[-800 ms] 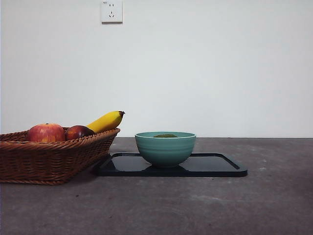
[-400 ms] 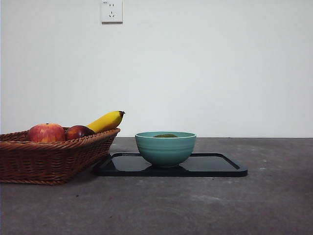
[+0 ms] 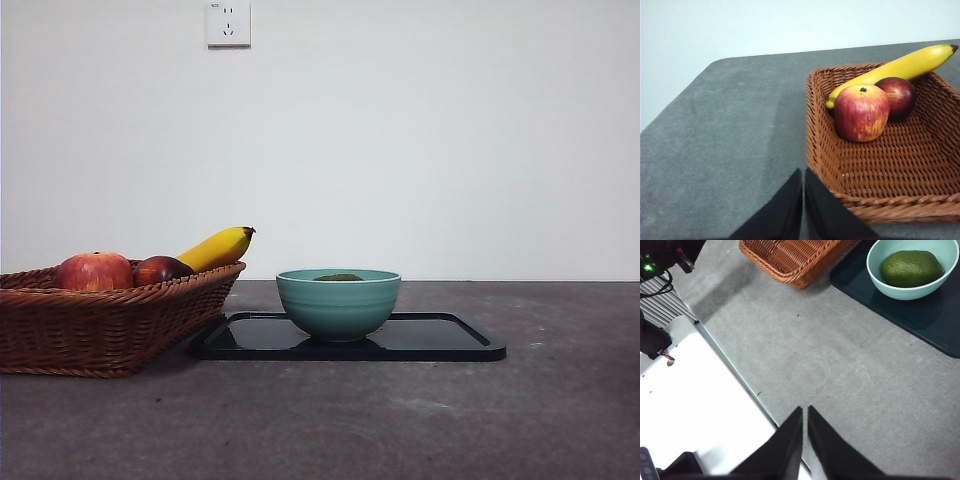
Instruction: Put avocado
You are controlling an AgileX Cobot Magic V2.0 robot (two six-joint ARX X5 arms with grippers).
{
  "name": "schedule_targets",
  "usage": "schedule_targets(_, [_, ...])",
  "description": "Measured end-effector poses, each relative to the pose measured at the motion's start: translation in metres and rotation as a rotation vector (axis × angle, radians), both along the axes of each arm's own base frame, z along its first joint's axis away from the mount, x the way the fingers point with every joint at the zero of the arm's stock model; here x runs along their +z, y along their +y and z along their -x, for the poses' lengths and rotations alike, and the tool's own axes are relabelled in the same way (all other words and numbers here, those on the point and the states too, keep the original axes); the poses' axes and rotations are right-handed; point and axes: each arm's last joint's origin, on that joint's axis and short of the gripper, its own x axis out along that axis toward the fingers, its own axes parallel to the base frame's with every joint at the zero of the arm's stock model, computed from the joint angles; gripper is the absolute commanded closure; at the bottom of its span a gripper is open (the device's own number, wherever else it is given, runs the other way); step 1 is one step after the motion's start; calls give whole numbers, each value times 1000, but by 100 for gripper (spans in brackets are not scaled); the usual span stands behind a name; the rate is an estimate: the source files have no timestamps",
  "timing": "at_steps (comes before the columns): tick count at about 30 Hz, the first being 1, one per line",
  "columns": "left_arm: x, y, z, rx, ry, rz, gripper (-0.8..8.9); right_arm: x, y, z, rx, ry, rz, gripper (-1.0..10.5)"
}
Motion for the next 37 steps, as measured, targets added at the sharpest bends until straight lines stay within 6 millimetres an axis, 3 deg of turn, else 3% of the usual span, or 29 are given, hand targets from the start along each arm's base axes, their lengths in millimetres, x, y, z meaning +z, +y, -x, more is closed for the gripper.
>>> schedule_targets(12, [0,0,0,0,0,0,807,2,-2,0,-9,-34,-11,940])
schedule_targets(21, [0,0,0,0,0,0,807,15,-38,6,-267,-436,-85,940])
schedule_targets(26, [0,0,0,0,0,0,807,-11,-54,10,-487,-596,-43,940])
schedule_targets(37, [0,0,0,0,0,0,807,-89,-61,5,-652,-841,-55,940])
